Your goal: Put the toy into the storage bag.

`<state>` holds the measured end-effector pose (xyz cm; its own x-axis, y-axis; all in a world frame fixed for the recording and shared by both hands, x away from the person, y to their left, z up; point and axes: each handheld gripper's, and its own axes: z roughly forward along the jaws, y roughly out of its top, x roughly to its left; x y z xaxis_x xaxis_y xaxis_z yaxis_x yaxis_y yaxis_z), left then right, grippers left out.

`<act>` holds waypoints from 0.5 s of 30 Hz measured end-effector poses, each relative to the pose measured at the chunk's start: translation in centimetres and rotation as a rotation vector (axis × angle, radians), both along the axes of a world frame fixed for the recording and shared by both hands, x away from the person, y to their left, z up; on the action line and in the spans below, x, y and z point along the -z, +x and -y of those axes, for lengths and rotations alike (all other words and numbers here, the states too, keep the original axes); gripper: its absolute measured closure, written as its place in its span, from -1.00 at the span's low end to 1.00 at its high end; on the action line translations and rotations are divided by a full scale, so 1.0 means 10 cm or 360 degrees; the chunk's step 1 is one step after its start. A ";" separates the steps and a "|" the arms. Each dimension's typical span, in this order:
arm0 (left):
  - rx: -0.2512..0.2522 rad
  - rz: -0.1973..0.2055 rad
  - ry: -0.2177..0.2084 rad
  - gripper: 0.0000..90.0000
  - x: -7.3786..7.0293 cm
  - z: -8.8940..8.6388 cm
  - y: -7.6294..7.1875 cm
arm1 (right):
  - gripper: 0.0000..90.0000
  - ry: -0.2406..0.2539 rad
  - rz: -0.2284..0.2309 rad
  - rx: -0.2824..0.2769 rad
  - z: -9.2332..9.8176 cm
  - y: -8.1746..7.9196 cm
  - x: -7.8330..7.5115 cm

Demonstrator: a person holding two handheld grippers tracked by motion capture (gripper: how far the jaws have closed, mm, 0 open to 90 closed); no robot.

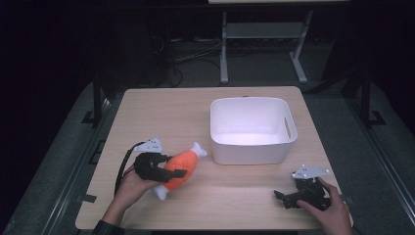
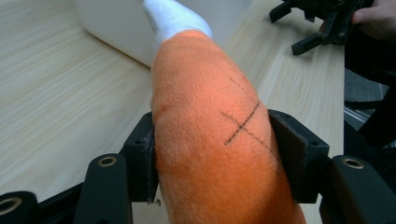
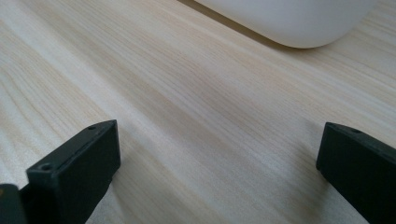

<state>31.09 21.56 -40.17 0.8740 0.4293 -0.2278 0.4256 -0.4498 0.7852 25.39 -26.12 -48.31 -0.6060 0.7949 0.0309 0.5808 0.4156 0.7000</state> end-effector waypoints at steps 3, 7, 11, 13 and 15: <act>0.0011 0.0006 -0.0014 -0.12 -0.04 -0.02 0.00 | -1.00 0.0001 0.0000 0.0000 0.00 0.00 0.00; 0.0027 0.0022 -0.0018 -0.12 -0.10 -0.03 0.01 | -1.00 0.0001 0.0000 0.0000 0.00 0.00 0.00; 0.0037 0.0025 -0.0021 -0.12 -0.13 -0.02 0.01 | -1.00 0.0000 0.0000 0.0000 0.00 0.00 0.00; 0.0042 0.0030 -0.0029 -0.12 -0.16 -0.02 0.02 | -1.00 0.0000 0.0000 0.0000 0.00 0.00 0.00; 0.0044 0.0027 -0.0032 -0.12 -0.18 -0.01 0.02 | -1.00 0.0000 0.0000 0.0000 0.00 0.00 0.00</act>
